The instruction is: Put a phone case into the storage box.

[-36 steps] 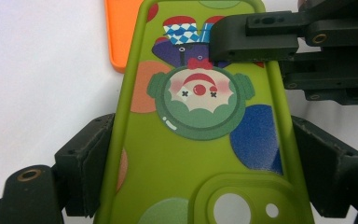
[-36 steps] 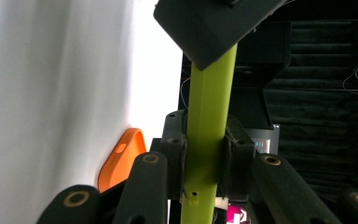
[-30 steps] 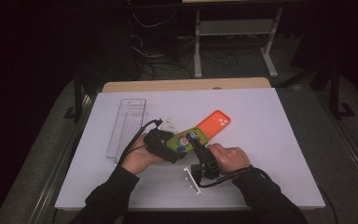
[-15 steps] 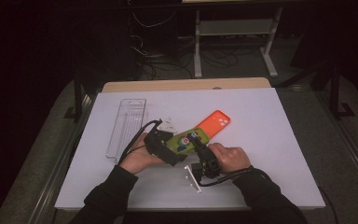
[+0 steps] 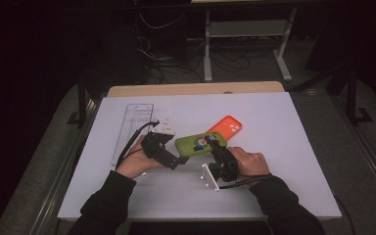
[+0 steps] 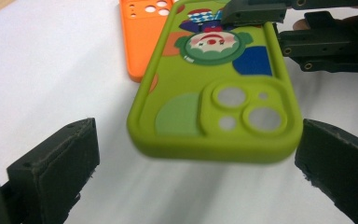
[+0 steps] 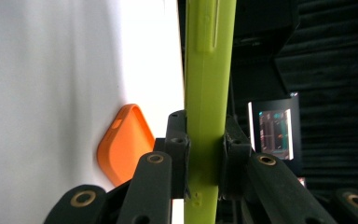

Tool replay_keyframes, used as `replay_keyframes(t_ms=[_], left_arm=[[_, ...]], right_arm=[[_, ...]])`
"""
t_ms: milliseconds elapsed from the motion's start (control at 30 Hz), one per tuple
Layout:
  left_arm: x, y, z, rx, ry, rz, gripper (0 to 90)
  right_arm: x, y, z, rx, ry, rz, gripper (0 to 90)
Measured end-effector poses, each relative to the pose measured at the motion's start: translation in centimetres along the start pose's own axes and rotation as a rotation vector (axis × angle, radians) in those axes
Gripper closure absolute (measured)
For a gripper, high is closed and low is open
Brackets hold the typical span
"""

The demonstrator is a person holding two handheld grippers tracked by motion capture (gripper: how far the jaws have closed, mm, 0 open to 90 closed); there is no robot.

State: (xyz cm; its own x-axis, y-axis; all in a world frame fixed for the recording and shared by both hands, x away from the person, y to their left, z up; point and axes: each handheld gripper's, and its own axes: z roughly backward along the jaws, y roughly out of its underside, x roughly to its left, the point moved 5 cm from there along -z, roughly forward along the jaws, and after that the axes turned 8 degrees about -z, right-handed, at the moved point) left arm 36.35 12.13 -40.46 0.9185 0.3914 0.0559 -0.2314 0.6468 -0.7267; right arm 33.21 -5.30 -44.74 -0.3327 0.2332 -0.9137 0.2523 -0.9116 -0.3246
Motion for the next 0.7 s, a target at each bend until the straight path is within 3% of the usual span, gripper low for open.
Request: replay_keyframes(t_ms=[233,300,367,433,500,533,567,600,633,700], left_arm=[[0.4,0.3,0.3,0.015,-0.003,-0.004,0.0],[0.2,0.2,0.2,-0.001,-0.012,0.028,0.0],[0.4,0.4,0.3,0.020,-0.022,-0.008,0.0],[0.5,0.3,0.3,0.022,-0.023,-0.019,0.0],[0.4,0.3,0.2,0.009,-0.025,-0.004,0.0],[0.3,0.3,0.1,0.008,-0.026,0.003,0.0],[0.4,0.3,0.2,0.016,-0.028,-0.015,0.0],[0.4,0.3,0.1,0.010,-0.032,-0.016,0.0],[0.5,0.2,0.1,0.000,-0.034,-0.014,0.0],[0.5,0.4,0.2,0.015,-0.034,-0.016,0.0]], right_arm=[[-0.1,0.7,-0.1,0.018,-0.039,-0.111,75.2],[-0.4,0.8,-0.3,0.015,-0.058,-0.155,75.3],[-0.7,1.0,-0.3,0.020,-0.057,-0.218,75.3],[-1.0,1.2,-0.3,0.019,-0.076,-0.260,75.3],[-1.4,1.4,-0.4,0.017,-0.091,-0.307,75.3],[-1.5,1.5,-0.3,0.024,-0.109,-0.349,75.3],[-1.5,1.5,-0.2,0.034,-0.118,-0.415,75.2],[-1.6,1.6,-0.2,0.031,-0.140,-0.430,75.2],[-1.5,1.5,-0.2,0.030,-0.145,-0.475,75.2],[-1.7,1.6,-0.3,0.028,-0.162,-0.519,75.2]])
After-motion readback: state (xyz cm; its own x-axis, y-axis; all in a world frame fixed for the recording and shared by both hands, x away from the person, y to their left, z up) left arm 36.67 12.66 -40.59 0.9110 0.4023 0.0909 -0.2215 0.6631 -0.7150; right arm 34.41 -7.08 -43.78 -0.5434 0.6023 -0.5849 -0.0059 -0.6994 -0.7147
